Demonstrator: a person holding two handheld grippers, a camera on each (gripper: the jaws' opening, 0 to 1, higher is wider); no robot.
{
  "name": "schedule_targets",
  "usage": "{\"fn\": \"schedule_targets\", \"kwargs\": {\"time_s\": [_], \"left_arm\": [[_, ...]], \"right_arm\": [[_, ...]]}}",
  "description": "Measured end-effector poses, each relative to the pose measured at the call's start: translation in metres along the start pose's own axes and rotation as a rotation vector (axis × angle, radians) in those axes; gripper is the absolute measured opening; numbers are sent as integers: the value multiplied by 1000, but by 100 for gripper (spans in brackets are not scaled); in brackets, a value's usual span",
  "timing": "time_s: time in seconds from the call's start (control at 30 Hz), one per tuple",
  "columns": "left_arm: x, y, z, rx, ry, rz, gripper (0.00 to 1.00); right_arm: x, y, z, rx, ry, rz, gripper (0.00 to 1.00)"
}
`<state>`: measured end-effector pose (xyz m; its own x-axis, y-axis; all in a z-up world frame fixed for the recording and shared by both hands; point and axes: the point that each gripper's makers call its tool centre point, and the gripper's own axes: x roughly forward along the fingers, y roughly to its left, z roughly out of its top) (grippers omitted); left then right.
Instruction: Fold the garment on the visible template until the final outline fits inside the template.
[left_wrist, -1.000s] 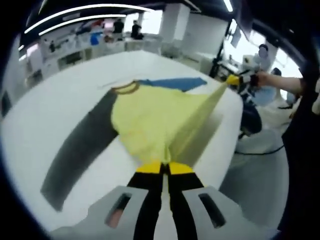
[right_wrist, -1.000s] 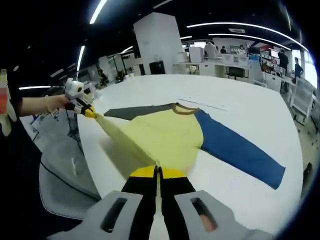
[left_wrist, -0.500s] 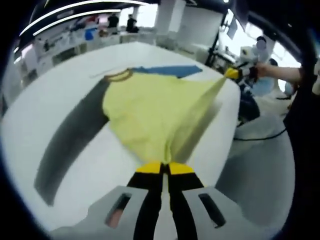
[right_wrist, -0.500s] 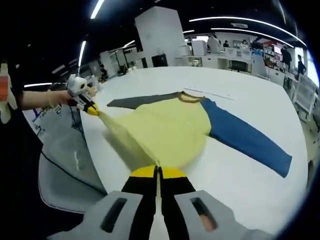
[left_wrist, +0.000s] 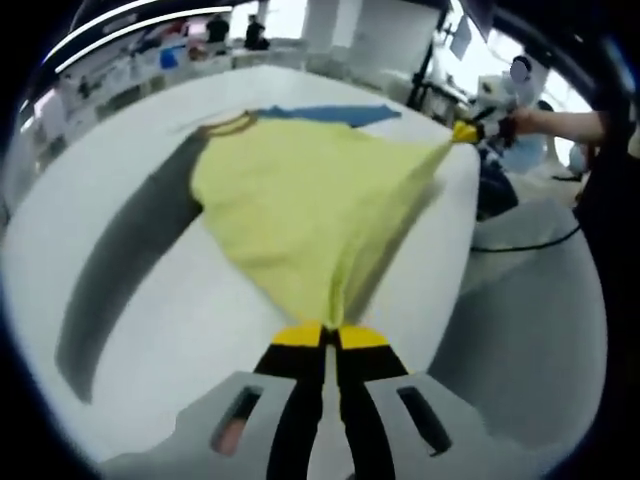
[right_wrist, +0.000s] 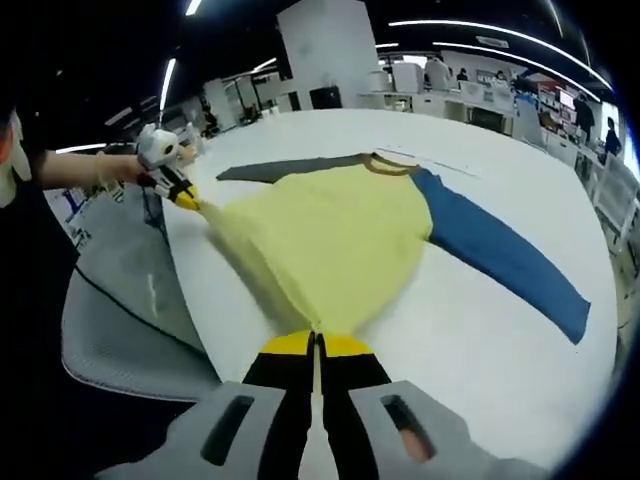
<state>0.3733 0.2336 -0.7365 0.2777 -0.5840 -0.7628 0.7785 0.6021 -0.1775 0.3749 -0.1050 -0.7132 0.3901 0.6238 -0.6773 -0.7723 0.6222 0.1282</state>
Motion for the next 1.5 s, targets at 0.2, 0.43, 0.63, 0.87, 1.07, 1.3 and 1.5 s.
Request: {"fn": "schedule_targets", "kwargs": {"time_s": [0.2,0.43,0.63,0.87,1.07,1.3,1.5], "left_arm": [[10,-4,-15,-20,30,-2,0],[16,-3,-27,-45,48,0,0],[17,-5,-30,-51,51,0,0],[17,-6,-32,-65,35,9,1],[18,-8,-35,-72,5,25,2],[16,-10,-38,-101,-9,36,3],[15,-9,-39,-108,-13,42,3]], "right_arm": [[9,6,-13,-92,79,-4,2],[14,7,-29,-128,137,-4,2],[16,9,-39,-171,175,-3,2],[16,10,-48,-293,213,-30,2],[16,16,-56,-379,245,-37,1],[16,18,-60,-338,242,-32,1],[15,21,-63,-313,245,-31,1]]}}
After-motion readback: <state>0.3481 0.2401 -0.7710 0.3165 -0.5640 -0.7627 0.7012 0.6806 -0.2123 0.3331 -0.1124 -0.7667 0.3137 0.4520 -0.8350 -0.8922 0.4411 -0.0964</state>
